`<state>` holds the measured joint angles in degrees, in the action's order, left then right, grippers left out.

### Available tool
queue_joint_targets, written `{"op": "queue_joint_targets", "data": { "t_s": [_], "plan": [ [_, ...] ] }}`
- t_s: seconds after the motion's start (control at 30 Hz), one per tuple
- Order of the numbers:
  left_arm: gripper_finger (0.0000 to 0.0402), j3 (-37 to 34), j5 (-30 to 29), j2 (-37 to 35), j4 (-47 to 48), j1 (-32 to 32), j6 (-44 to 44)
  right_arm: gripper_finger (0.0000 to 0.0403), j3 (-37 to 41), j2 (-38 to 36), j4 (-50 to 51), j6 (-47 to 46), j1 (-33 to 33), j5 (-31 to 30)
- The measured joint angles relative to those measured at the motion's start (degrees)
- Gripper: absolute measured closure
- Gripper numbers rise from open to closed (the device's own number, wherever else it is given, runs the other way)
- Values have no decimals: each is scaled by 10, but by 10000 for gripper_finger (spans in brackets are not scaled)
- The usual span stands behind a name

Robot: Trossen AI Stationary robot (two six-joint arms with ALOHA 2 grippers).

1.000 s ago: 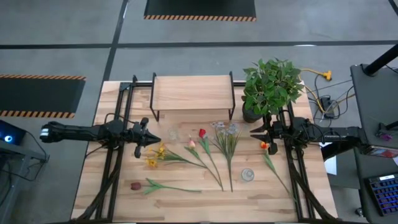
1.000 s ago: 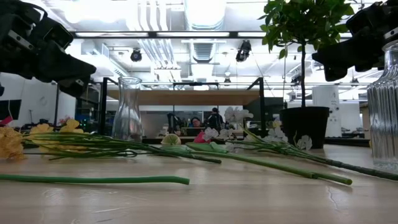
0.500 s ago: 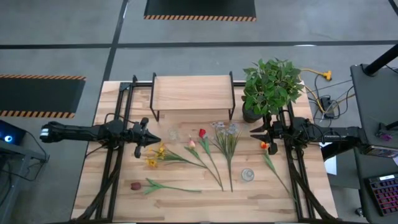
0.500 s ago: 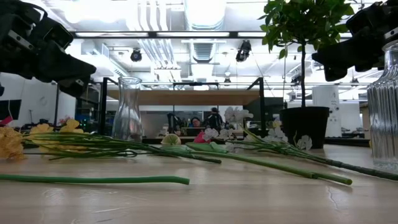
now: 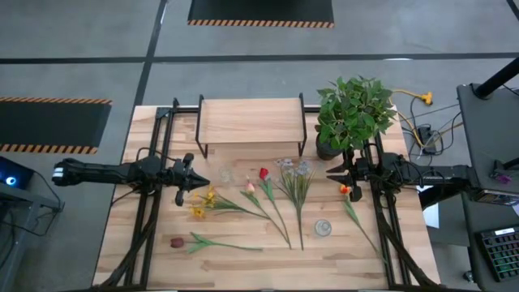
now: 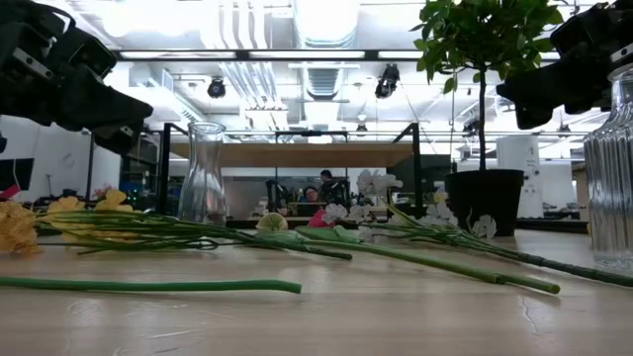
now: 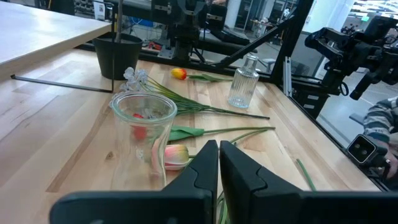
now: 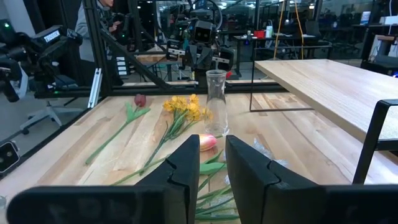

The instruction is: Pick and place flowers into a vace then onto a shelf

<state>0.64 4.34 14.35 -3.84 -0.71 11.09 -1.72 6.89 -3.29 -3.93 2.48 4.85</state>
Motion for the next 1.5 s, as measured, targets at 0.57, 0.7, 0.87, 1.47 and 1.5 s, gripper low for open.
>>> {"op": "queue_joint_targets", "data": {
  "t_s": [0.57,0.7,0.87,1.47,1.5],
  "plan": [
    [402,0,0,0,0,0,0,322,0,0,0,-1,0,0],
    [402,0,0,0,0,0,0,328,0,0,0,-1,0,0],
    [402,0,0,0,0,0,0,335,0,0,0,-1,0,0],
    [402,0,0,0,0,0,0,316,0,0,0,0,0,0],
    [402,0,0,0,0,0,0,316,0,0,0,-1,0,0]
  ]
}}
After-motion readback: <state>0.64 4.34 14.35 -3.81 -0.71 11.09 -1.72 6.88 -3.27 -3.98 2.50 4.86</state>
